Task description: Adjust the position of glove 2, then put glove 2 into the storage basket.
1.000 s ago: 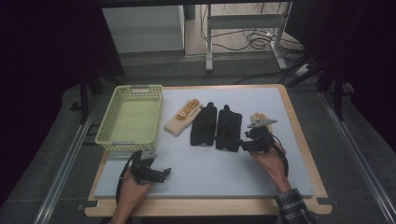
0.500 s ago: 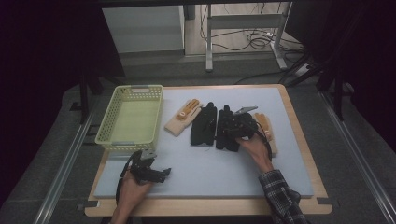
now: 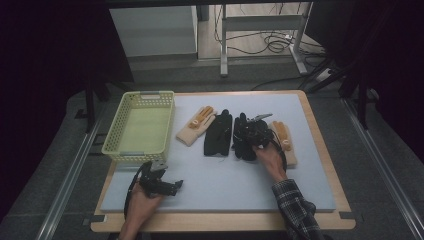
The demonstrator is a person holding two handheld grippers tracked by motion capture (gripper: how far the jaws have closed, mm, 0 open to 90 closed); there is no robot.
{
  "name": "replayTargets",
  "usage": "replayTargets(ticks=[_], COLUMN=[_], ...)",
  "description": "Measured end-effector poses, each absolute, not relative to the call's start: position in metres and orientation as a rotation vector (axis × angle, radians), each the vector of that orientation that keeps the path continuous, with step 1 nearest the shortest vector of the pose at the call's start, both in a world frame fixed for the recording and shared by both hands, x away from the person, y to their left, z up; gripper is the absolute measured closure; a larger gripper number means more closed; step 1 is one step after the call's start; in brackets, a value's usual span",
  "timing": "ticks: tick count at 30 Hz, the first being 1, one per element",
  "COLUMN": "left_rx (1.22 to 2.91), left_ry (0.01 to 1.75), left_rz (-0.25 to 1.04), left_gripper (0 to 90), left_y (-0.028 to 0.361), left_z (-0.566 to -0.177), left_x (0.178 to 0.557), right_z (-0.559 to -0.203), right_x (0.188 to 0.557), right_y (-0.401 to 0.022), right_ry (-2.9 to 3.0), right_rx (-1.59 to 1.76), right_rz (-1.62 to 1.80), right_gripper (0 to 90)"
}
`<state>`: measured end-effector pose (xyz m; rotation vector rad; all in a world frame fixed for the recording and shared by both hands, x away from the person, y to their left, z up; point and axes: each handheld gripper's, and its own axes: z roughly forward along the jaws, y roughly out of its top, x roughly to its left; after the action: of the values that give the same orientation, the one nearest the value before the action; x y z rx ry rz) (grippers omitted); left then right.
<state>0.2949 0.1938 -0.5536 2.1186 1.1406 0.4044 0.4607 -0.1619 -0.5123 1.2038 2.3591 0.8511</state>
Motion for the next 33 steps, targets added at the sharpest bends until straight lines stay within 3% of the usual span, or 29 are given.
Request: replayTargets(ticks=[15,23,33], left_rx=[2.118,2.118,2.112], left_ry=[1.142,1.142,1.145], left_rz=[0.405,0.405,0.406], left_gripper=[1.1,1.1,1.1], left_y=[0.194,0.194,0.194], left_z=[-0.554,-0.554,-0.554], left_x=[0.295,0.295,0.295], right_z=[-0.478,-0.459,-0.474], right_x=[0.418,0.374,0.335], right_y=[-0.177,-0.179,-0.175], right_ry=[2.339,2.355,2.414], right_rx=[1.181,1.135,1.149], right_rz=[0.996,1.087,1.17], right_gripper=[80.3,80.2,79.9])
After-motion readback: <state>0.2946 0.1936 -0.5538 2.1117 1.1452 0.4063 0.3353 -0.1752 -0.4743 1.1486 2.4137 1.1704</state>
